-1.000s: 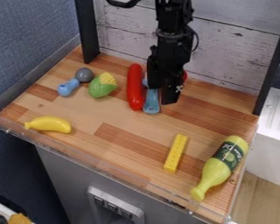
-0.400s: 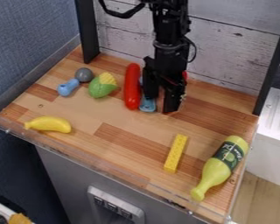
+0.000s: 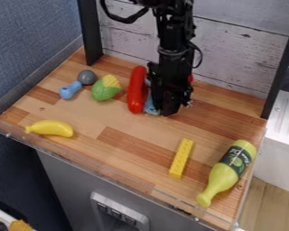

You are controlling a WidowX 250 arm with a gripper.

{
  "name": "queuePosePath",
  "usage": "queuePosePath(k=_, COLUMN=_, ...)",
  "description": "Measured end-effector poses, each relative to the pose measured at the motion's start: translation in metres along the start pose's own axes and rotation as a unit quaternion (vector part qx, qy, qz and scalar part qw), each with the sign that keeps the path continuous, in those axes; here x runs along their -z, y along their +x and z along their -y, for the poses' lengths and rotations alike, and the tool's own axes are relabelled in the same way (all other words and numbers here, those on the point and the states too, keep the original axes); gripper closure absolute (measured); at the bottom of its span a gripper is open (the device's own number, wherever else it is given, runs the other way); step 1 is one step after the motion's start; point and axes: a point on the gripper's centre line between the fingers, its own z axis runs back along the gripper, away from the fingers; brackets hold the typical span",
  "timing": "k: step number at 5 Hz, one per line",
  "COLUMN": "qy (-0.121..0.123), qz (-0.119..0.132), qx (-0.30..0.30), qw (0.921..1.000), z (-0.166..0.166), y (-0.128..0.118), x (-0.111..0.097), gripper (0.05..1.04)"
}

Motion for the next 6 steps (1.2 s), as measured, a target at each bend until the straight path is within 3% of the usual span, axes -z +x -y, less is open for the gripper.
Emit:
queuePosePath(k=1, qy=0.002, qz=0.003, qx=0.036, qw=0.9993, z=0.000, y=0.001, x=0.001, gripper=0.939)
queuePosePath(k=2, qy=-0.002, qz=-0.003, qx=0.063, qw=0.9980, z=0.001, y=-0.001, x=0.000, gripper=1.022)
queuePosePath(k=4, qy=-0.006, qz=-0.006, qx=0.067, qw=0.9977, z=0.003, y=-0.004, x=0.003, gripper=1.030)
queuePosePath(k=5, qy=-0.013, qz=-0.020, qx=0.007, qw=0.9997, z=0.006, y=-0.010, x=-0.008, gripper=1.030)
queuePosePath(k=6, qy=-0.010, qz=-0.019, qx=-0.084, qw=0.9962, z=0.007, y=-0.009, x=-0.044, gripper=1.030)
